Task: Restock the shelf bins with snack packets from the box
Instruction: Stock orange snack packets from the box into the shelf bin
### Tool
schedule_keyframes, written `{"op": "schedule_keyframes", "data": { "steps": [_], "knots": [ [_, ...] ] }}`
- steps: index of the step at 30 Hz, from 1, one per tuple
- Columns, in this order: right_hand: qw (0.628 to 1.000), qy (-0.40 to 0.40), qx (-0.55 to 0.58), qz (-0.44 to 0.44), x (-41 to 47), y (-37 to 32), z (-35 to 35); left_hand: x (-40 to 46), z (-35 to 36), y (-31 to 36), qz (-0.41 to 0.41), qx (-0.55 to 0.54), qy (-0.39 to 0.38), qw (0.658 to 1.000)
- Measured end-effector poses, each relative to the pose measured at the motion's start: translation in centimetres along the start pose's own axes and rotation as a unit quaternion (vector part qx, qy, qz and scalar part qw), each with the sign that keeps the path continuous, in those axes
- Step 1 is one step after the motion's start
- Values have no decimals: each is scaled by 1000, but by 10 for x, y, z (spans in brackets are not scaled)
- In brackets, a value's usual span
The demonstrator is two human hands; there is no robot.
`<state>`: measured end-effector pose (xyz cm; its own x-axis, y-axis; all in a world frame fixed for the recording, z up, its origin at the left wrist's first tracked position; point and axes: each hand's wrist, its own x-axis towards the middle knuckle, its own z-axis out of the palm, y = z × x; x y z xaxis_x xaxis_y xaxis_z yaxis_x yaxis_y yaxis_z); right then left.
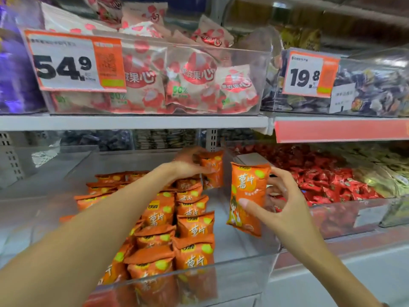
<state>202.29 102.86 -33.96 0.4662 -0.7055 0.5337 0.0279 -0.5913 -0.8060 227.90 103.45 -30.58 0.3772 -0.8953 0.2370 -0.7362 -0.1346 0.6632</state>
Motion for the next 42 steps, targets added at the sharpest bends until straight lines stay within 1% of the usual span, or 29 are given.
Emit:
{"op": "schedule_keyframes", "data": {
  "steps": [2,4,7,9,10,12,13,15,18,20,22,24,26,28,30,31,33,34,36,40,42],
  "knots": [
    [1000,-1,9,-5,1,3,1,5,7,-11,-26,39,0,999],
    [1000,1,9,-14,2,4,2,10,12,-20,-34,85,2,996],
    [1000,4,2,-18,2,5,2,13,15,-18,-42,88,13,995],
    [1000,8,1,-16,1,5,2,15,18,-15,-45,128,39,990],
    [1000,9,5,-13,1,4,3,13,19,-11,-41,173,59,982],
    [1000,12,18,-1,2,3,3,11,23,-3,-23,282,89,955],
    [1000,14,24,5,2,3,3,11,24,0,-15,317,87,944],
    [1000,14,24,10,4,3,1,10,21,6,-15,339,57,939],
    [1000,7,13,18,7,1,-1,3,8,9,-28,286,24,957],
    [1000,-3,5,24,9,-1,-3,-8,0,9,-17,225,25,974],
    [999,-15,4,33,10,-5,-5,-22,-4,9,17,141,41,989],
    [999,-33,-3,38,10,-9,-7,-42,-6,20,54,25,37,998],
    [998,-51,-5,37,8,-14,-7,-62,-9,41,105,-60,-22,992],
    [998,-60,-8,26,8,-17,-6,-77,-15,62,138,-99,-90,981],
    [997,-68,-14,17,9,-17,-5,-84,-23,72,151,-104,-136,974],
    [997,-74,-16,16,10,-16,-5,-85,-27,74,157,-88,-154,972],
    [996,-87,-26,21,12,-11,-4,-84,-29,72,167,-27,-173,970],
    [995,-90,-40,18,12,-7,-3,-83,-28,70,170,-1,-170,971],
    [992,-92,-83,-5,10,0,-2,-78,-23,63,170,19,-133,976],
    [973,-79,-198,-83,1,11,2,-64,-18,40,132,-16,-29,991],
    [969,-69,-217,-99,0,18,2,-53,-16,29,100,21,-10,995]
  ]
}}
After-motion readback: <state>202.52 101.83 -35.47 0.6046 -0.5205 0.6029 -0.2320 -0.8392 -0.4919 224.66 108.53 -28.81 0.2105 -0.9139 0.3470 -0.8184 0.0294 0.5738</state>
